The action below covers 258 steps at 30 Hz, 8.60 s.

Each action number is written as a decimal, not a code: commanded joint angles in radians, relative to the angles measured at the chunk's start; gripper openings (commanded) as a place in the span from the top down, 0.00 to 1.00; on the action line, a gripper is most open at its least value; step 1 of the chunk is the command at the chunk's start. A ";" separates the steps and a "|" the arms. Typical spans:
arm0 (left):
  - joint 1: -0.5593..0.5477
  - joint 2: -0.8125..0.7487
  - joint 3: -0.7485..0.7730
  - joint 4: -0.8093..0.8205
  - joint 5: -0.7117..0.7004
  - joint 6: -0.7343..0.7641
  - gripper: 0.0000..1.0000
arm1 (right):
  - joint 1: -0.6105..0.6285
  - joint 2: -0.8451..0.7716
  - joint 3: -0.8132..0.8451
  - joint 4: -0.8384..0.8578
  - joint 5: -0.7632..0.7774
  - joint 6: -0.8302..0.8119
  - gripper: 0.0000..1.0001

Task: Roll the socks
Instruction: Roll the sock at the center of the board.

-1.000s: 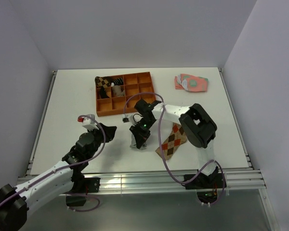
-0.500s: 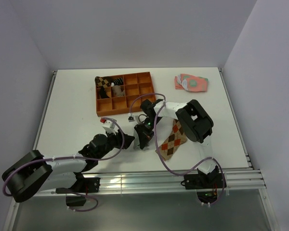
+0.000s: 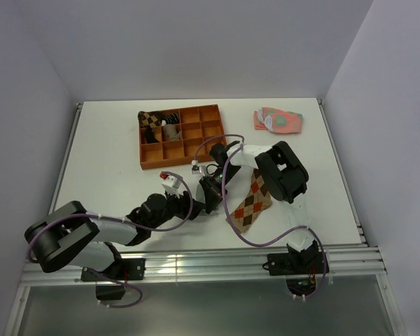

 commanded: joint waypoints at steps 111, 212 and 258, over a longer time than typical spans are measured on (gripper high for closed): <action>0.114 0.307 0.471 -0.946 0.323 -0.376 1.00 | 0.526 -0.847 -0.816 0.875 0.915 -0.454 0.59; -0.116 0.105 0.168 -0.301 -0.173 -0.103 0.57 | 0.057 0.061 0.146 -0.146 0.211 -0.224 0.87; 0.134 0.327 0.447 -0.935 0.355 -0.336 1.00 | 0.279 -0.958 -0.773 0.730 0.735 -0.474 0.39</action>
